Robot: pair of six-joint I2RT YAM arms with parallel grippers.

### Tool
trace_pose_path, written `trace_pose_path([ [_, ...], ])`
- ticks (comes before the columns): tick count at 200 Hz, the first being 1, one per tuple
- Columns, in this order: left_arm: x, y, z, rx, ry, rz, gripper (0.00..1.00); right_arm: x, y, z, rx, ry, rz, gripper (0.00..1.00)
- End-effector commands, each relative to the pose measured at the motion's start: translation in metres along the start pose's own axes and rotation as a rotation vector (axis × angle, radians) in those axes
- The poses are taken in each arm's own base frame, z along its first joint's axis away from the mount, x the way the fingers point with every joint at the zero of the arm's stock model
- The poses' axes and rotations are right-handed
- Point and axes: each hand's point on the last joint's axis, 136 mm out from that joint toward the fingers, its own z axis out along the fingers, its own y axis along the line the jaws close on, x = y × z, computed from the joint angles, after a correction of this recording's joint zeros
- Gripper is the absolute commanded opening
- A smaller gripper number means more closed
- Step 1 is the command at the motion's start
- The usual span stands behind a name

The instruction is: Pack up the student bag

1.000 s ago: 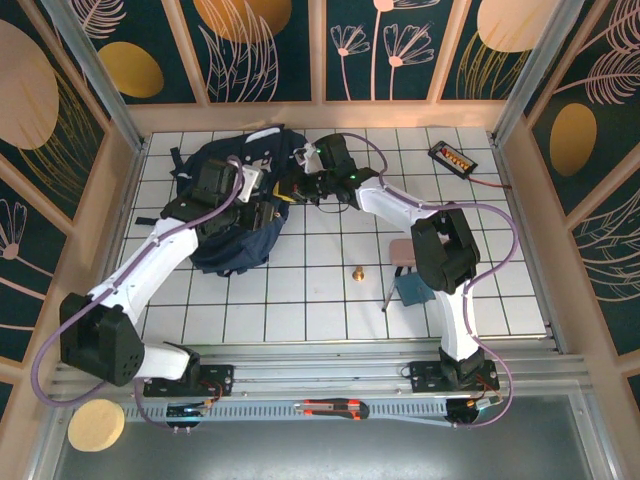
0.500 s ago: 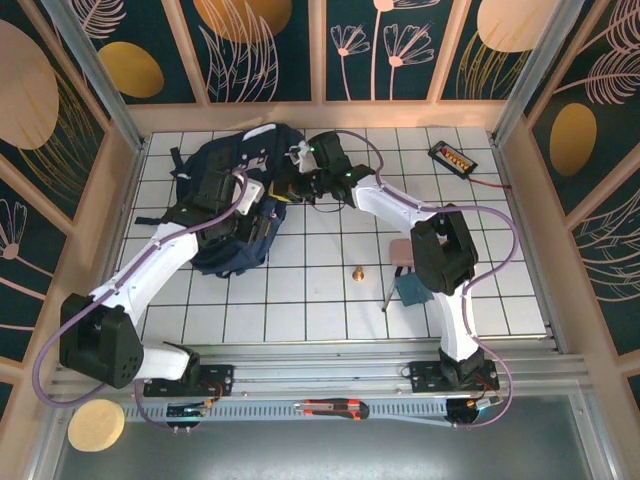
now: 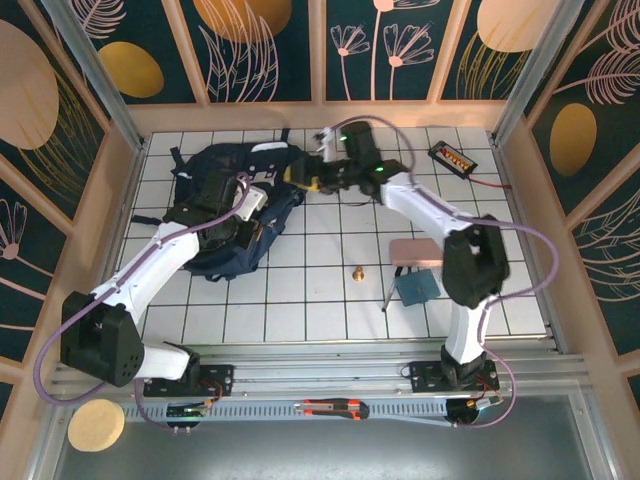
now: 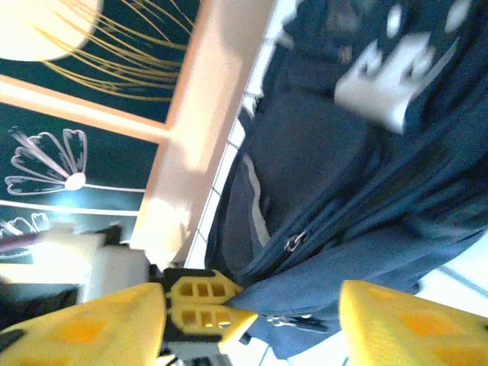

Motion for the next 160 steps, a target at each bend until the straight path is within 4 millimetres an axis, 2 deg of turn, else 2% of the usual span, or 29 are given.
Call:
trace_pose_path([
  [1,-0.032,-0.012,-0.025,0.053,-0.093,0.025,0.00,0.006,0.022,-0.032,-0.086,-0.007,-0.260,0.51],
  [6,-0.034,-0.013,-0.026,0.060,-0.094,0.026,0.00,0.015,0.023,-0.032,-0.096,0.016,-0.297,0.47],
  [16,-0.039,-0.015,-0.030,0.072,-0.100,0.028,0.00,0.038,0.026,-0.029,-0.128,0.072,-0.375,0.46],
  [26,-0.044,-0.016,-0.033,0.078,-0.109,0.023,0.00,0.055,0.021,-0.023,-0.114,0.117,-0.438,0.50],
  [43,-0.053,-0.021,-0.038,0.100,-0.126,0.018,0.00,0.092,0.019,0.000,-0.090,0.226,-0.508,0.58],
  [58,-0.058,-0.023,-0.040,0.115,-0.134,0.019,0.00,0.107,0.013,0.018,-0.055,0.266,-0.546,0.61],
  [71,-0.059,-0.023,-0.040,0.116,-0.132,0.020,0.00,0.111,0.008,0.028,-0.047,0.264,-0.545,0.63],
  [98,-0.057,-0.027,-0.039,0.137,-0.128,0.019,0.00,0.105,0.000,0.042,-0.049,0.240,-0.557,0.65],
  [160,-0.060,-0.032,-0.038,0.171,-0.128,0.008,0.00,0.103,-0.018,0.060,-0.039,0.241,-0.575,0.64],
])
